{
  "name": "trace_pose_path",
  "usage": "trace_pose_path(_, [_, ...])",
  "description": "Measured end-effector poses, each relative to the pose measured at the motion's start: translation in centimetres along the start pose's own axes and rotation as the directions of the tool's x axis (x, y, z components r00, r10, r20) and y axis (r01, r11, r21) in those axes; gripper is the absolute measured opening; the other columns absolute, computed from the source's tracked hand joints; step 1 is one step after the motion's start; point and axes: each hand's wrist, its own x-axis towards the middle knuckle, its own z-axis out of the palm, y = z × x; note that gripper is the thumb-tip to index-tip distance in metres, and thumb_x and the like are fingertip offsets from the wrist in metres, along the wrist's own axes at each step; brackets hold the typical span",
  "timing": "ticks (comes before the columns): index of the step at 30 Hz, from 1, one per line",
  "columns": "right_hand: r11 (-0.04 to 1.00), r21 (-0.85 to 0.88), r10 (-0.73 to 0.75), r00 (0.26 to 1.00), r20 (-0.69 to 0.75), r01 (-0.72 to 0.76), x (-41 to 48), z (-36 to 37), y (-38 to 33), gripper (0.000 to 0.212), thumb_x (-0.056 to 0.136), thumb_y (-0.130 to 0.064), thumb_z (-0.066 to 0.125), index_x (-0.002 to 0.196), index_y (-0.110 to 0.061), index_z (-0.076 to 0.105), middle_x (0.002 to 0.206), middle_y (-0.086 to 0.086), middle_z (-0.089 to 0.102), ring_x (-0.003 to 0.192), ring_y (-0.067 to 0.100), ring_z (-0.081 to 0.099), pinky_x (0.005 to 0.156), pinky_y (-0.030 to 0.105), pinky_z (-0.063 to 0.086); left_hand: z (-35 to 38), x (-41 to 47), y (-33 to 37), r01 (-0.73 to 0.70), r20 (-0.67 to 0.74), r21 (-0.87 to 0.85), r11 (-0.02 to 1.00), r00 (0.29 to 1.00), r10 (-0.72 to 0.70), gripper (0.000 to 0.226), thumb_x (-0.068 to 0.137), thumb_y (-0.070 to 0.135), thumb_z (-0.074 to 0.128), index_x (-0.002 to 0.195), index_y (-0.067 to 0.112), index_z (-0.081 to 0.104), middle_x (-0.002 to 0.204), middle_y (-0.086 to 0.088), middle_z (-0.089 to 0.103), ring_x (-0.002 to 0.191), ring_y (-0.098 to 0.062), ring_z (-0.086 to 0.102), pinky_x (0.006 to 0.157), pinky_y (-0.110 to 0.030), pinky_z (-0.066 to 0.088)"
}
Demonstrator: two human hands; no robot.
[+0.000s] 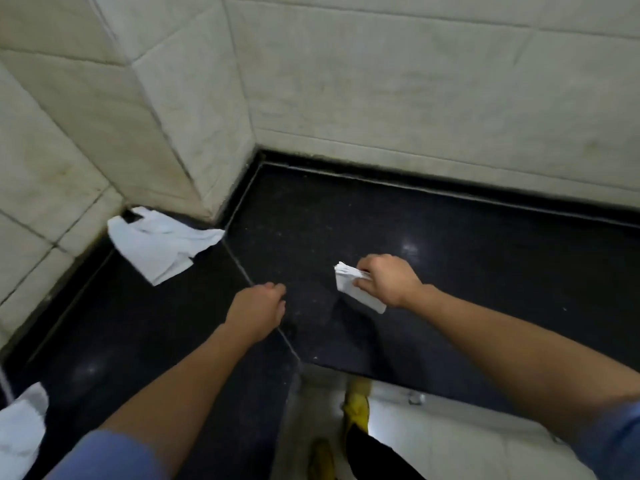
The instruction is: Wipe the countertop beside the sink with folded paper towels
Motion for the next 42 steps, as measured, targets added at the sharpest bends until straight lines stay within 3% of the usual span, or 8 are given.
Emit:
trace_pose_path(6, [0.971,-0.096,0.206,0.969,-0.136,-0.219,-13.2,-2.7,7.9,0.027,0.095,-0.039,0.049,0.109,-0.020,0.060,0.110,-0.001,0.059,0.100,0.024,0.059,0.072,0.034,0.043,-2.2,4.1,11.9,-0.342,-0.014,0.062,0.937,0.939,0.344,0.022,0.095,0.031,0.045,0.107,0.019,0.059,0.104,-0.001,0.063,0.092,-0.023,0.062,0.075,-0.038,0.052])
trace_pose_path(11, [0.891,-0.107,0.411,0.883,-0.226,-0.442,-25.5,-4.4,14.8,0.027,0.096,-0.040,0.047,0.109,-0.020,0.060,0.110,0.000,0.059,0.101,0.026,0.060,0.073,0.034,0.042,-3.9,5.9,25.7,-0.608,-0.011,0.125,0.784,0.790,0.614,0.023,0.095,0.031,0.044,0.107,0.019,0.059,0.103,0.000,0.063,0.091,-0.023,0.062,0.073,-0.038,0.052])
trace_pose_path(17, [0.768,-0.069,0.591,0.747,-0.305,-0.636,-41.8,-4.2,23.4,0.026,0.095,-0.040,0.046,0.106,-0.020,0.060,0.106,-0.001,0.060,0.097,0.024,0.061,0.073,0.035,0.045,-3.3,3.8,45.1,-0.797,0.009,0.220,0.562,0.578,0.816,0.021,0.095,0.031,0.043,0.101,0.016,0.056,0.103,-0.003,0.063,0.093,-0.027,0.062,0.071,-0.036,0.046])
trace_pose_path(23, [0.666,-0.047,0.693,0.640,-0.333,-0.745,-57.7,-3.5,32.1,0.025,0.094,-0.040,0.047,0.101,-0.019,0.058,0.106,0.001,0.061,0.100,0.027,0.060,0.073,0.036,0.045,0.0,-0.9,64.2,-0.872,0.018,0.211,0.442,0.456,0.890,0.022,0.094,0.032,0.043,0.105,0.017,0.056,0.105,-0.002,0.063,0.096,-0.028,0.061,0.072,-0.036,0.046])
trace_pose_path(30, [0.564,0.011,0.770,0.521,-0.368,-0.826,-72.2,-4.4,39.9,0.022,0.094,-0.034,0.047,0.097,-0.015,0.057,0.101,0.004,0.061,0.096,0.029,0.060,0.070,0.038,0.047,1.4,-3.9,80.9,-0.929,0.051,0.200,0.312,0.328,0.943,0.020,0.094,0.032,0.044,0.101,0.018,0.057,0.100,-0.002,0.064,0.091,-0.028,0.062,0.069,-0.036,0.046])
trace_pose_path(35, [0.518,0.030,0.785,0.462,-0.412,-0.855,-77.7,-6.1,46.6,0.019,0.093,-0.033,0.048,0.094,-0.017,0.056,0.100,0.003,0.062,0.095,0.028,0.060,0.067,0.035,0.042,1.0,-2.6,91.1,-0.940,0.020,0.218,0.263,0.274,0.962,0.019,0.094,0.032,0.044,0.099,0.019,0.057,0.099,-0.002,0.064,0.090,-0.028,0.061,0.066,-0.035,0.043])
trace_pose_path(42, [0.525,0.017,0.742,0.447,-0.500,-0.851,-81.8,-11.9,59.2,0.017,0.093,-0.032,0.050,0.091,-0.016,0.055,0.094,0.004,0.061,0.088,0.027,0.060,0.064,0.036,0.042,0.1,3.0,106.0,-0.946,-0.073,0.210,0.248,0.237,0.969,0.021,0.094,0.033,0.044,0.102,0.019,0.057,0.100,-0.002,0.064,0.094,-0.028,0.061,0.069,-0.038,0.048])
